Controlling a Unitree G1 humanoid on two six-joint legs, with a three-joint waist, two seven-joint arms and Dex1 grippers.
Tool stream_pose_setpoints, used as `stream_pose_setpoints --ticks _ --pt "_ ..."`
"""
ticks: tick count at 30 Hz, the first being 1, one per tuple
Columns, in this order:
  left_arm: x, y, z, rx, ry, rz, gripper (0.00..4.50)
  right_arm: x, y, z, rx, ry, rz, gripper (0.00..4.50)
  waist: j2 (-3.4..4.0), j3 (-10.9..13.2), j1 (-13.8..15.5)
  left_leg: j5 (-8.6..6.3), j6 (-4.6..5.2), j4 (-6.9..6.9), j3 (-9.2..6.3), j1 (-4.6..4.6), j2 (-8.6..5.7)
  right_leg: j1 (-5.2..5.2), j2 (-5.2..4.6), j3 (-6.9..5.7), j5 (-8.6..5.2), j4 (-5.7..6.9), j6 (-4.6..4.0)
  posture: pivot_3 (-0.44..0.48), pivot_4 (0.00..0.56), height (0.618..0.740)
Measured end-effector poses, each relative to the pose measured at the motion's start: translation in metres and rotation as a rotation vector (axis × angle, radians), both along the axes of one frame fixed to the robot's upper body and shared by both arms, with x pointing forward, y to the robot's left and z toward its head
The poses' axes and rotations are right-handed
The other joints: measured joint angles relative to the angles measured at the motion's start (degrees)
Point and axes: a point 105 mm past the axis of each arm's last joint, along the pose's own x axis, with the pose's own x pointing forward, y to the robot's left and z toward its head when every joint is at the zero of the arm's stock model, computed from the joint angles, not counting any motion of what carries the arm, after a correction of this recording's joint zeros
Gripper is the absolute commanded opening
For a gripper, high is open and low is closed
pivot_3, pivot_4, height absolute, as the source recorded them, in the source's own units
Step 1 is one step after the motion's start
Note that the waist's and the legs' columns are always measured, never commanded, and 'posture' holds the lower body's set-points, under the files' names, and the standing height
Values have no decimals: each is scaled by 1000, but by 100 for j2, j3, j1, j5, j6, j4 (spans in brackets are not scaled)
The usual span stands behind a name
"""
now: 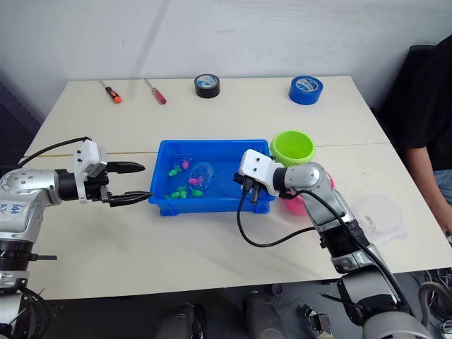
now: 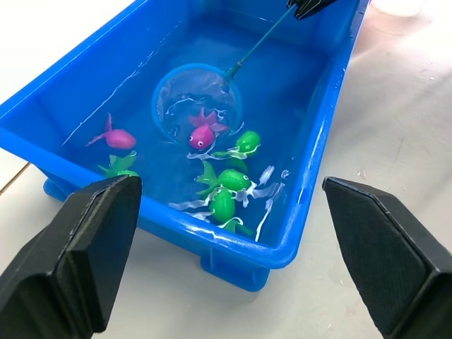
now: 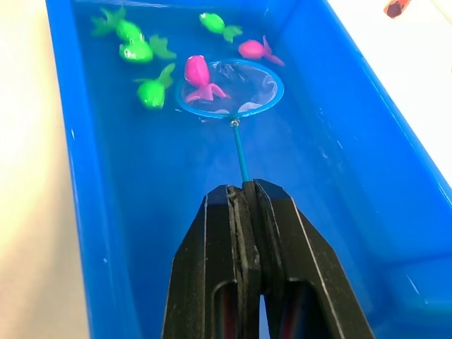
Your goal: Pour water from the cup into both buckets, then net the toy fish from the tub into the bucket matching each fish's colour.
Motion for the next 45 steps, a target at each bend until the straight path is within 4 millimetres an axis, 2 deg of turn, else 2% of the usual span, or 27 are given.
stream_pose_setpoints --ticks 3,7,10,13,16,19,21,25,29,32,38,41,43,45 --pt "0 0 0 0 -1 0 4483 -5 -2 3 73 75 -22 0 0 0 5 0 0 0 -1 0 0 1 0 -1 0 0 0 0 150 740" --pt "0 0 1 -13 8 3 4483 -21 -8 11 142 142 -20 0 0 0 19 0 0 -1 -4 -1 0 1 0 -2 0 -1 0 0 150 740" --pt "2 -8 7 -86 25 -7 4483 -31 -22 17 156 150 -47 0 -1 0 83 -1 1 0 -5 -3 -1 3 0 -2 0 -5 0 0 150 740" --pt "5 -24 21 -169 25 -54 4483 -45 -35 29 199 144 -81 0 -1 0 150 -1 1 -1 -8 -5 -2 2 1 -4 0 -6 0 0 150 740" --pt "2 -40 33 -203 21 -118 4483 -57 -56 44 222 99 -155 0 -1 -1 176 -1 1 -2 -12 -6 -4 9 0 -5 0 -19 1 0 150 740" --pt "0 -57 34 -217 37 -193 4483 -69 -88 48 213 75 -281 0 -2 -1 215 -1 1 -5 -14 -7 -6 13 1 -7 0 -30 1 0 150 740" --pt "-1 -77 34 -230 48 -269 4483 -79 -109 52 199 59 -360 0 -2 -1 274 -1 1 -4 -12 -8 -8 13 3 -4 0 -31 1 0 150 740" --pt "-1 -104 39 -248 46 -390 4483 -99 -146 61 135 -3 -510 0 -2 -2 322 0 1 -8 -10 -8 -7 16 10 -1 0 -43 1 0 150 740" --pt "-4 -134 50 -269 14 -520 4483 -122 -178 59 72 -29 -647 0 4 -5 341 2 1 -11 -5 -3 -9 20 18 9 0 -46 3 0 150 740" --pt "-1 -142 43 -271 31 -547 4483 -137 -192 56 14 -43 -704 0 7 -7 321 3 -1 -10 5 2 -7 22 24 20 1 -46 4 0 150 740" --pt "10 -145 23 -250 56 -537 4483 -159 -208 46 -250 -136 -731 0 7 -7 310 3 -1 -11 15 7 -6 23 36 39 3 -51 9 0 150 740" --pt "10 -147 21 -246 58 -549 4483 -159 -206 51 -431 -273 -671 0 6 -6 301 3 -1 -12 22 6 -6 21 36 45 4 -54 12 0 150 740" --pt "11 -148 24 -243 49 -555 4483 -156 -198 55 -558 -383 -590 0 5 -6 302 3 -1 -12 22 8 -3 21 40 46 5 -54 13 0 150 740" --pt "11 -148 25 -240 42 -560 4483 -155 -196 55 -616 -426 -553 0 5 -6 313 3 -1 -12 23 7 -4 21 39 46 5 -54 13 0 150 740"
